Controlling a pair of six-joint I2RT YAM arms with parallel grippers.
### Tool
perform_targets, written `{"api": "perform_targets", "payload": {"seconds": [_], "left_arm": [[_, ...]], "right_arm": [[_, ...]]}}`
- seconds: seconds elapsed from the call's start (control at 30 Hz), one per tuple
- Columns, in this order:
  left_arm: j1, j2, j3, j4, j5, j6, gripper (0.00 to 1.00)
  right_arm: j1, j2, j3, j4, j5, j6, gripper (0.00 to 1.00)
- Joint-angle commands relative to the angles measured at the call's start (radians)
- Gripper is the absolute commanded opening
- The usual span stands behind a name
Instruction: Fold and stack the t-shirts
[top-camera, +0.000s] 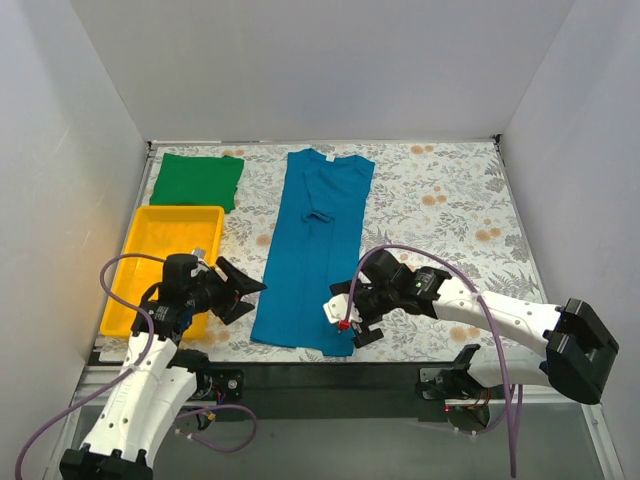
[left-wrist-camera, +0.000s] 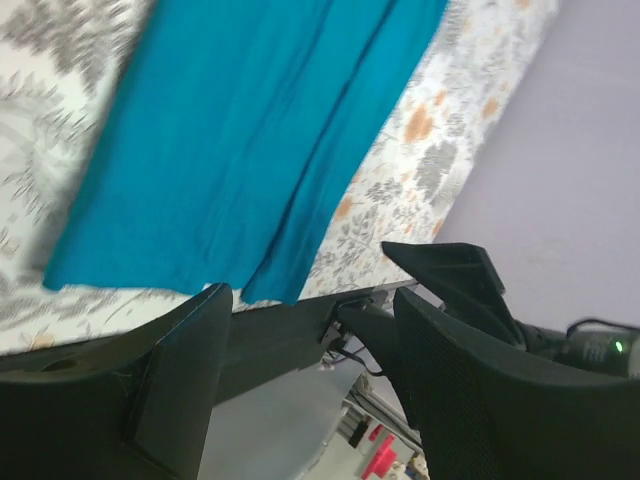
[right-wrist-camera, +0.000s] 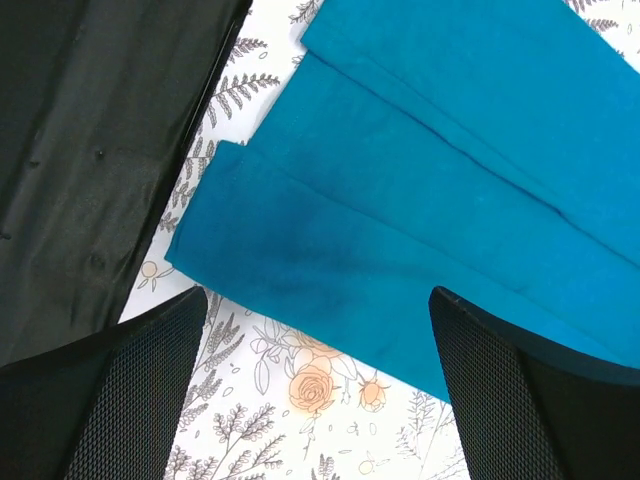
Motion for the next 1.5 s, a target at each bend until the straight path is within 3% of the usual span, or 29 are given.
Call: {"api": "perform_targets", "payload": {"seconds": [0.0, 0.1, 0.2, 0.57, 0.9, 1.1, 1.33, 1.47], "left_arm": [[-0.021, 0.016, 0.057, -0.267, -0.079, -0.098, 0.64], [-0.047, 0.045, 0.045, -0.33, -0.125, -0.152, 0.61], [-0.099, 0.088, 0.031, -0.329, -0.165, -0.236, 0.49], [-0.412, 0.308, 0.045, -0.304, -0.343, -0.481, 0.52], [-0.429, 0.408, -0.033, -0.116, -0.417, -0.514, 0.48], [-0.429, 0.438, -0.044, -0.083, -0.446, -0.513, 0.44], [-0.43, 0.447, -0.096, -0.065, -0.454, -0.522, 0.44], [-0.429, 0.451, -0.107, -0.068, -0.457, -0.514, 0.43]], "right_arm": [[0.061, -0.015, -0.004, 0.077, 0.154, 0.024, 0.98], [0.068, -0.015, -0.005, 0.105, 0.192, 0.032, 0.98], [0.068, -0.026, -0.023, 0.12, 0.186, 0.033, 0.98], [0.074, -0.003, -0.034, 0.063, 0.068, -0.039, 0.98], [0.101, 0.013, -0.045, 0.033, 0.005, -0.068, 0.98], [0.144, 0.039, -0.045, 0.033, 0.008, -0.076, 0.98], [0.232, 0.092, -0.042, 0.072, 0.12, -0.042, 0.95], [0.308, 0.117, -0.06, 0.121, 0.203, -0.034, 0.88]]}}
